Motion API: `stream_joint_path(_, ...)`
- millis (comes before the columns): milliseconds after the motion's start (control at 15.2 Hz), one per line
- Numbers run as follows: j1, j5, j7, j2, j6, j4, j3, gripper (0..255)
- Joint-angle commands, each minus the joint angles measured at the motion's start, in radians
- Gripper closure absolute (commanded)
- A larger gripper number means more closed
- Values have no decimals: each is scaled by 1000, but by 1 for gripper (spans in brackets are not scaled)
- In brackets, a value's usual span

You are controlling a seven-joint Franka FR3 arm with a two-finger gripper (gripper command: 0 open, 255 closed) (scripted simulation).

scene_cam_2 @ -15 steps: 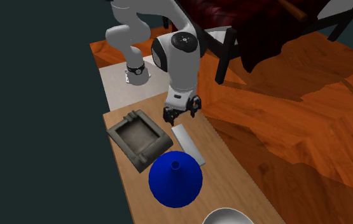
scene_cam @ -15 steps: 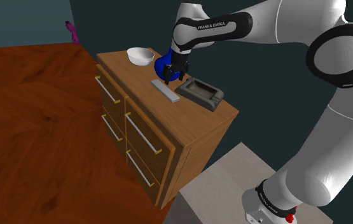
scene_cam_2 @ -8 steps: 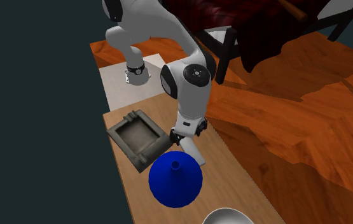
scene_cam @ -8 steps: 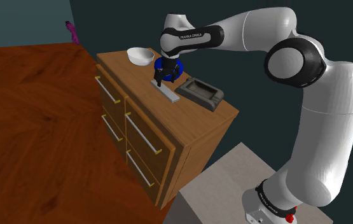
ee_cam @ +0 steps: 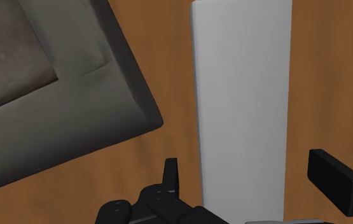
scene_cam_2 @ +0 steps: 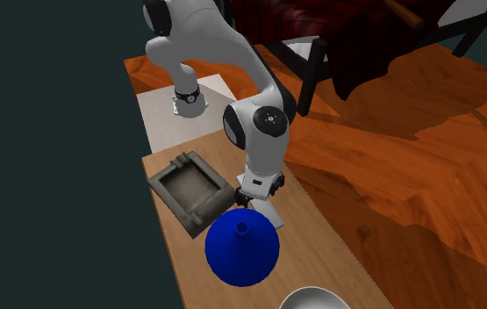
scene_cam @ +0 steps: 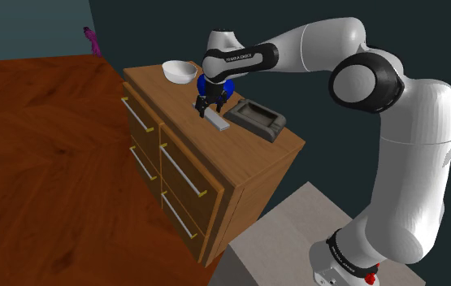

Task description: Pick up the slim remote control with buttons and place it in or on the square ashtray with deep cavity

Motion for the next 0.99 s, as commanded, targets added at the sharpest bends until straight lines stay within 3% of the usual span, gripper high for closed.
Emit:
stream_joint_path(0,0,0,0,1,4,-2,0,0)
stream_joint_path(330,0,0,0,1,4,-2,0,0)
stream_joint_path(396,0,0,0,1,4,-2,0,255)
stream_joint_path(924,0,0,0,1,4,-2,0,255)
